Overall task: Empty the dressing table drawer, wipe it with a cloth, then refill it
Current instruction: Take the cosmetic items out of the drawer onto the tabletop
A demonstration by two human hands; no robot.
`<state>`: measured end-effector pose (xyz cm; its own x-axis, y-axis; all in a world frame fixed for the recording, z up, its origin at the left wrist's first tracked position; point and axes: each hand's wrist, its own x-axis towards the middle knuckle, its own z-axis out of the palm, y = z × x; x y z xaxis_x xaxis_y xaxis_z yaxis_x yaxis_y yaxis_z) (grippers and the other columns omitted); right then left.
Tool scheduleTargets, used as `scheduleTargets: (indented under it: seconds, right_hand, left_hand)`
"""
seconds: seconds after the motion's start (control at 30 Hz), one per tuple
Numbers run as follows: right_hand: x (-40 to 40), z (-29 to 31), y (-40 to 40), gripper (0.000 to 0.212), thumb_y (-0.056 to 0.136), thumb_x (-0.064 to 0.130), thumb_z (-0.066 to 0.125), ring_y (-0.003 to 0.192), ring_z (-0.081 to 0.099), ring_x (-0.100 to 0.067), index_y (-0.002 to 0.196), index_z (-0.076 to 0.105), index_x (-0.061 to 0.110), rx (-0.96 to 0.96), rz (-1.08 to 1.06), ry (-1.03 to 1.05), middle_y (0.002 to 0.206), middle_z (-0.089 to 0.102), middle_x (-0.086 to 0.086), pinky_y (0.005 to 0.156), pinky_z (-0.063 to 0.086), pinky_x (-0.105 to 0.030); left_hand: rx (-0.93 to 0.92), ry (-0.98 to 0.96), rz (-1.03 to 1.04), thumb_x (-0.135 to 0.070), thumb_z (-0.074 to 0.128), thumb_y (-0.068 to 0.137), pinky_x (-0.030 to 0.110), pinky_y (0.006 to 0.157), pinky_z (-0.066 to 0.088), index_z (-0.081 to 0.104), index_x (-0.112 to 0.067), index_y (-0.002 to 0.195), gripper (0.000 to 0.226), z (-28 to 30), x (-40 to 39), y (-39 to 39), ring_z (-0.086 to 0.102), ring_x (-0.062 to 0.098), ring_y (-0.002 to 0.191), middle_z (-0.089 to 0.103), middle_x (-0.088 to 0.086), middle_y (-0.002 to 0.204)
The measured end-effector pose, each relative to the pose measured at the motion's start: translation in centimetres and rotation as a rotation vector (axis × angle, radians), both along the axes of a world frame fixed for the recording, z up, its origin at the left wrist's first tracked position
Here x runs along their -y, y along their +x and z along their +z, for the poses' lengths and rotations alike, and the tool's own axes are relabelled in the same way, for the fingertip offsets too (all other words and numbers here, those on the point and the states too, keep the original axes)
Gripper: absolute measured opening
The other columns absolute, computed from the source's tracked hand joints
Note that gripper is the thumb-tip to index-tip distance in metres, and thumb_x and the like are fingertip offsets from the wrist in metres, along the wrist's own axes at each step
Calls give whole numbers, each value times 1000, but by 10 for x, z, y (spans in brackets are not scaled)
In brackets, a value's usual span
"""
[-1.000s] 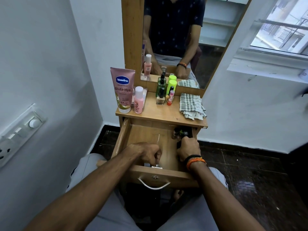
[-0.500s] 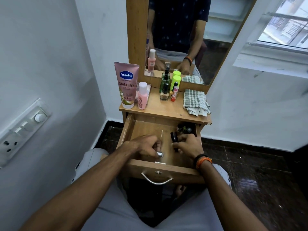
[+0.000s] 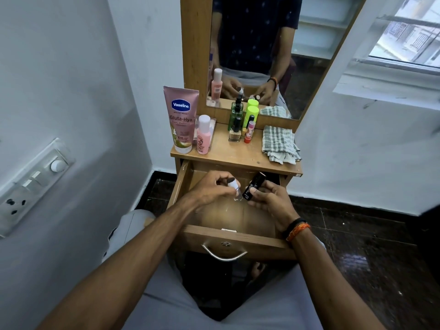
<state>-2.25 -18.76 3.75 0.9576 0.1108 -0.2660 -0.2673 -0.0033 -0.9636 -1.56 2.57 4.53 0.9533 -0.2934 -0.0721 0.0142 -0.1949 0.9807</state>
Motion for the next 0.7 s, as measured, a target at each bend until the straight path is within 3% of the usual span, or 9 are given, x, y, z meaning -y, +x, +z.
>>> scheduleTargets:
  seconds: [0.13,0.23,0.47,0.6,0.7]
  right_hand:
    - [1,3,2,27,94,4,63,110,69,-31,121,64,1,-4,-19,107,118,71,-18,94,56,-46]
    - [1,8,5,25,94,3,63,110,68,-29,119,65,2,12,-48,124,115,71,-17,95,57,-46]
    - [-1,21,12,27,91,4,67,101,71,-27,118,64,3,89,-95,52,111,72,-18,91,58,-43]
    - [-2,32,17,25,91,8,69,98,72,-29,116,65,4,157,-110,13,108,72,-16,86,60,-43]
    - [-3,39,23,22,92,9,70,89,74,-28,113,66,5,189,-137,-5,102,75,-11,77,62,-44]
  left_hand:
    - [-35,-130,68,2,72,82,17,69,52,71,0,107,24,6,1,2,68,7,84,72,11,98]
    - [-54,-201,123,5,70,85,19,69,55,69,1,114,29,11,1,4,72,12,86,71,18,106]
    - [75,-153,237,0,78,80,39,89,60,70,-9,107,29,18,4,15,71,32,99,71,19,108]
    - [116,-83,296,-7,82,78,43,93,58,70,-13,110,35,21,5,23,71,24,99,73,9,108]
    - [137,-47,344,-13,84,77,38,90,59,69,-21,107,34,27,8,27,70,16,97,72,1,103]
